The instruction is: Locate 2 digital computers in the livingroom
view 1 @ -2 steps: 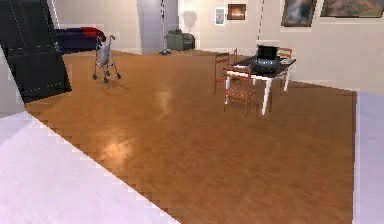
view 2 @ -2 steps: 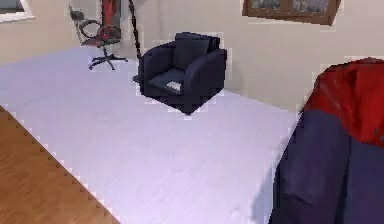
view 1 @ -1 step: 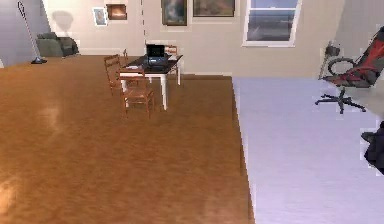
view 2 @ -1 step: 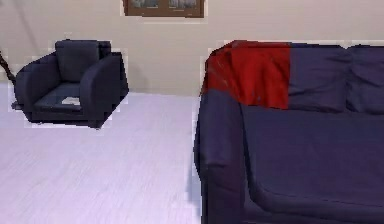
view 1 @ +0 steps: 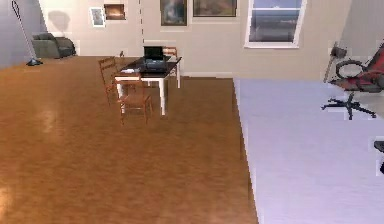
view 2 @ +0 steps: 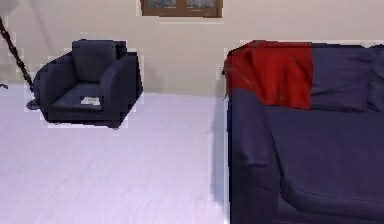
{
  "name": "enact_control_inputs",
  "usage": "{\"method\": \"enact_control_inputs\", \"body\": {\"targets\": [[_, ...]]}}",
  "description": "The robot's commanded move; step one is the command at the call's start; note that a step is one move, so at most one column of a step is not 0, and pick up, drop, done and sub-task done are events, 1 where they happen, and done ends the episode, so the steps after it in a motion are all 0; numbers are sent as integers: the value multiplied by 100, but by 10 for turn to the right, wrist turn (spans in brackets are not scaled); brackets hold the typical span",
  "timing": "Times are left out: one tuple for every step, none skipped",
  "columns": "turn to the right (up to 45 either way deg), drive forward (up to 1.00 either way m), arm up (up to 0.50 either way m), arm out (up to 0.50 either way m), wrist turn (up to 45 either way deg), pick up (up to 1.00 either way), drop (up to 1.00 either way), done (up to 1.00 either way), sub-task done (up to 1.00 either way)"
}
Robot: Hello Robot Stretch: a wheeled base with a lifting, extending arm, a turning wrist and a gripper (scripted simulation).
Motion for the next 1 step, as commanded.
{"method": "enact_control_inputs", "body": {"targets": [[30,0,0,0,0,0,0,0,0]]}}
